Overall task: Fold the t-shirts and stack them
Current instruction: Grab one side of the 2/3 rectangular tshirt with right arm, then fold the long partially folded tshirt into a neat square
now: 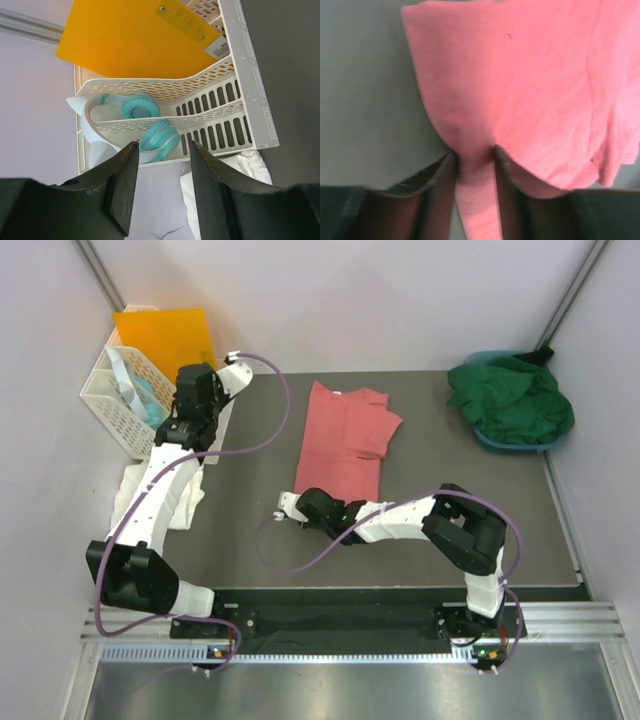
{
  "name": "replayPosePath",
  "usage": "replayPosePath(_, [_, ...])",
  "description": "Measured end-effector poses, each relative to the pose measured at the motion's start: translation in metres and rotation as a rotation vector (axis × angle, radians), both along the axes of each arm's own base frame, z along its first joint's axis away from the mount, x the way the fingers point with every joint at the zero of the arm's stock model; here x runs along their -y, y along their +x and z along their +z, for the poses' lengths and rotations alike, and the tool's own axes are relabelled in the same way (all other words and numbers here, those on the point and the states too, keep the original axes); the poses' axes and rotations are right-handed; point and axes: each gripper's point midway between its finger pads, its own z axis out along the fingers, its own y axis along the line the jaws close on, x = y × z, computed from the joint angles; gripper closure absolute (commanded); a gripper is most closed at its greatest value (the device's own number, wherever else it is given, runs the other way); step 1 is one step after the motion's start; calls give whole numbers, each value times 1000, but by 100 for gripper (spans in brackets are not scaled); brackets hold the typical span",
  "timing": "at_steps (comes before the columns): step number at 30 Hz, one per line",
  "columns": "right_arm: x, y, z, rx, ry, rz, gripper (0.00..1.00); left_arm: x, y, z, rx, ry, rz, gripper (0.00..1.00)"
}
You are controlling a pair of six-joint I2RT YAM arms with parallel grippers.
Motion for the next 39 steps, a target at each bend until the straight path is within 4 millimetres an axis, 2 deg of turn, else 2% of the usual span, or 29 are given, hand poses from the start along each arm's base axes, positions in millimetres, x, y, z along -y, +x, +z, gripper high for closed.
replayPosePath(1, [0, -1, -1, -9, -9, 9, 92, 0, 0, 0, 0, 5, -2, 48])
replayPosePath(2, [0, -3, -3, -22, -19, 20, 100, 0, 0, 1, 0, 12, -6, 48])
replayPosePath(9, [7, -17, -6, -133, -116, 100, 100, 0, 3, 6, 12, 43, -21, 47])
replayPosePath(13, [10, -38, -1, -311, -165, 199, 100, 1, 7, 9, 23, 61, -35, 47])
replayPosePath(16, [9, -54, 14, -427, -176, 271, 100, 2, 13, 7, 19, 74, -48, 47])
replayPosePath(20, [1, -76, 47, -554, -157, 371, 100, 4, 22, 13, 27, 80, -59, 46])
replayPosePath(27, [-8, -119, 107, -728, -100, 516, 100, 6, 30, 39, 90, 106, -83, 44])
replayPosePath(34, [-8, -158, 128, -813, -111, 594, 100, 7, 30, 42, 96, 112, -92, 44])
replayPosePath(39, [-3, -164, 137, -798, -117, 606, 100, 6, 24, 52, 115, 103, -91, 44])
